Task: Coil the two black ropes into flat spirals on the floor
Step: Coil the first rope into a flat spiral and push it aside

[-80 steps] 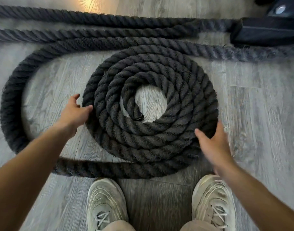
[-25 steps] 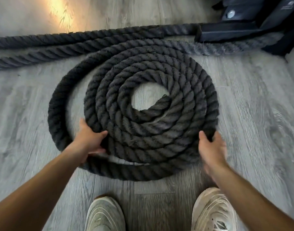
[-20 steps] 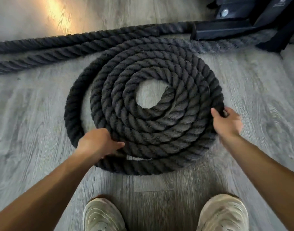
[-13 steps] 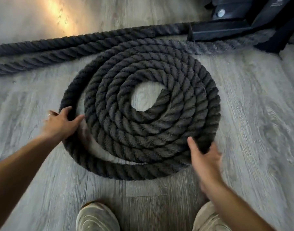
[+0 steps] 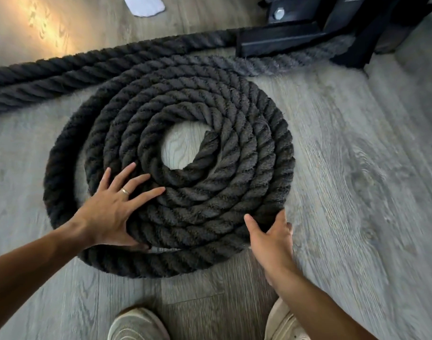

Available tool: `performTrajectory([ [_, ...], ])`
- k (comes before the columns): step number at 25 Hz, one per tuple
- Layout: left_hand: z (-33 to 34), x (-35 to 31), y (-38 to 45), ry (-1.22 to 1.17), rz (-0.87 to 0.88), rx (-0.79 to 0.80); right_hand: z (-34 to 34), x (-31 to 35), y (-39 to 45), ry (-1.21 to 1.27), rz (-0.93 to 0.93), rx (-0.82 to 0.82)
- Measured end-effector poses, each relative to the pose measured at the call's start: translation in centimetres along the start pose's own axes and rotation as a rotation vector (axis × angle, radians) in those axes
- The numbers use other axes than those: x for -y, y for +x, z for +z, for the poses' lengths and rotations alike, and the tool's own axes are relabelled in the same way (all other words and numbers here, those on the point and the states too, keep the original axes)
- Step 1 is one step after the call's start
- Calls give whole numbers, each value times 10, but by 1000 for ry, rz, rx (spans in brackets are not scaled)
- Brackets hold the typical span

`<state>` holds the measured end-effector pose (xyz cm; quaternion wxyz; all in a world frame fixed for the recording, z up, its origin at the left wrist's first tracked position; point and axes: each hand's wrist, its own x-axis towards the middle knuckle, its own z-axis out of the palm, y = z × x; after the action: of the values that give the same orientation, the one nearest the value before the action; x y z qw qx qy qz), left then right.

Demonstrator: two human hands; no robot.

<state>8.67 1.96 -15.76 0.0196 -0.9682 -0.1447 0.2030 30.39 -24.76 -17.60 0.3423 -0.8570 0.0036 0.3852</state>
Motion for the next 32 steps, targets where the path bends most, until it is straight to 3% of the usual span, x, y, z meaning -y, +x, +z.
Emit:
performTrajectory([
  [3, -13, -38, 10, -91, -54, -22, -26, -2, 18, 99, -24, -106],
  [8, -28, -149, 37, -283, -264, 22, -72, 6, 27, 150, 9, -442],
  [11, -38, -183, 46, -349, -318, 17, -66, -2, 9, 79, 21, -378],
  [15, -49, -118, 41, -476, -129, -53, -46, -11, 12, 34, 22, -263],
  [17, -57, -66, 46, -239, 18, -11, -45, -8, 19, 49, 6, -268],
  [21, -78, -5, 72, 295, 237, 319, -61, -2, 39, 20, -62, -290],
  [26, -88, -47, 117, 253, 490, 265, -122, 5, 88, -128, -89, -297],
  [29, -80, -95, 132, 81, 505, 127, -175, 11, 131, -270, -98, -302],
  [32, -80, -157, 143, -26, 405, 22, -217, 27, 165, -322, -130, -377],
])
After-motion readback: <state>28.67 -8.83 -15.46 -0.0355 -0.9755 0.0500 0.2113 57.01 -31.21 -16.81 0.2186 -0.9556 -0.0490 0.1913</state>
